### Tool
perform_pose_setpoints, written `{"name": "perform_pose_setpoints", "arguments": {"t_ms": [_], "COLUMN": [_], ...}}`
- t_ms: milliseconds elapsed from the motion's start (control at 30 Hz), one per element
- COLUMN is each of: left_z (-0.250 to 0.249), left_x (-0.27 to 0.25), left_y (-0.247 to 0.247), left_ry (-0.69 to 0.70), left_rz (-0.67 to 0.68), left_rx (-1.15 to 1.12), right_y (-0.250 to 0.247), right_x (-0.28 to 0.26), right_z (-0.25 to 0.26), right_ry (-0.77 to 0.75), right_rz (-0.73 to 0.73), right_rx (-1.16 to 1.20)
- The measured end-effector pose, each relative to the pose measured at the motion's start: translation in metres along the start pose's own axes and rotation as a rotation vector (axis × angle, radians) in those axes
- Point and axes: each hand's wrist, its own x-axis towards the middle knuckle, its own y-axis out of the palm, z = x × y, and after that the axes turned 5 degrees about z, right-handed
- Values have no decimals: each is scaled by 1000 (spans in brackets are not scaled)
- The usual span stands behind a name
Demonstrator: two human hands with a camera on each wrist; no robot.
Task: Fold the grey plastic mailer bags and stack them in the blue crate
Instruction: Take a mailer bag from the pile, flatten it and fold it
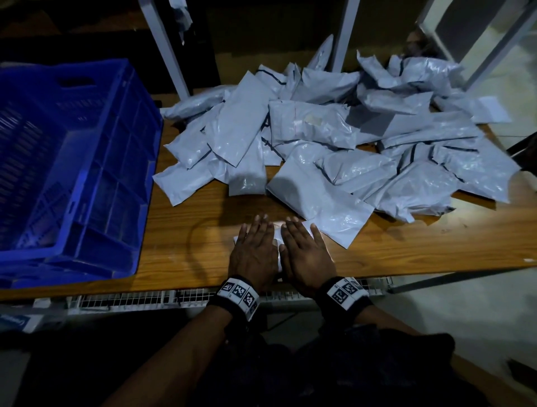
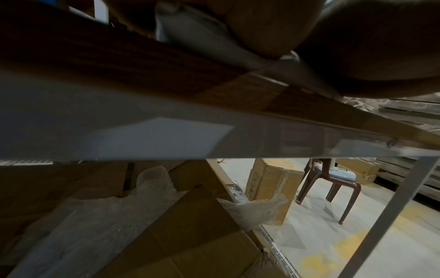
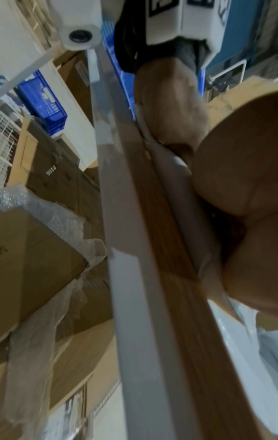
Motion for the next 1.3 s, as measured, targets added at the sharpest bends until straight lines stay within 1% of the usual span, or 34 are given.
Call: {"name": "perform_pose_setpoints", "arguments": {"t_ms": [200,333,567,733,800,833,867,900,933,967,1033,1100,1167,1200,1233,1300], "left_z": [1,-1,-3,-7,-5,0,8,19,30,40,54,57,56,56,57,60], "left_x": [0,-1,0,-9,-11,-12,-13,-14,-17,-20,-23,-24,-21,-20,-20,-21], "left_y": [3,4,7,1,-1,0,0,2,2,2,-11,-29,-44,-50,-55,-65], "left_ry": [9,-2,-17,-38,-42,-59,-73,-82,-81,-68,-39,-23,-13,-7,4,55], "left_rz": [-31,-5,-45,-81,-143,-196,-256,-310,-342,-333,-222,-121,-67,-70,-104,-252], "left_rx": [1,13,-23,-51,-104,-165,-254,-346,-408,-423,-366,-330,-359,-379,-388,-352], "right_y": [-2,-3,3,-2,-10,-17,-26,-35,-41,-47,-55,-62,-73,-81,-89,-101], "right_x": [1,-1,0,-2,-4,-4,-2,0,4,8,14,18,24,27,30,35], "right_z": [0,0,-1,0,-2,-5,-11,-18,-27,-33,-41,-38,-33,-31,-30,-27], "right_ry": [5,9,14,29,-28,-50,-42,-28,-24,-29,-2,23,-1,-14,-35,-69], "right_rz": [60,110,144,206,162,141,144,177,174,154,152,235,278,273,260,233], "right_rx": [-4,1,-45,24,91,167,252,303,314,261,142,113,60,29,-2,-51]}}
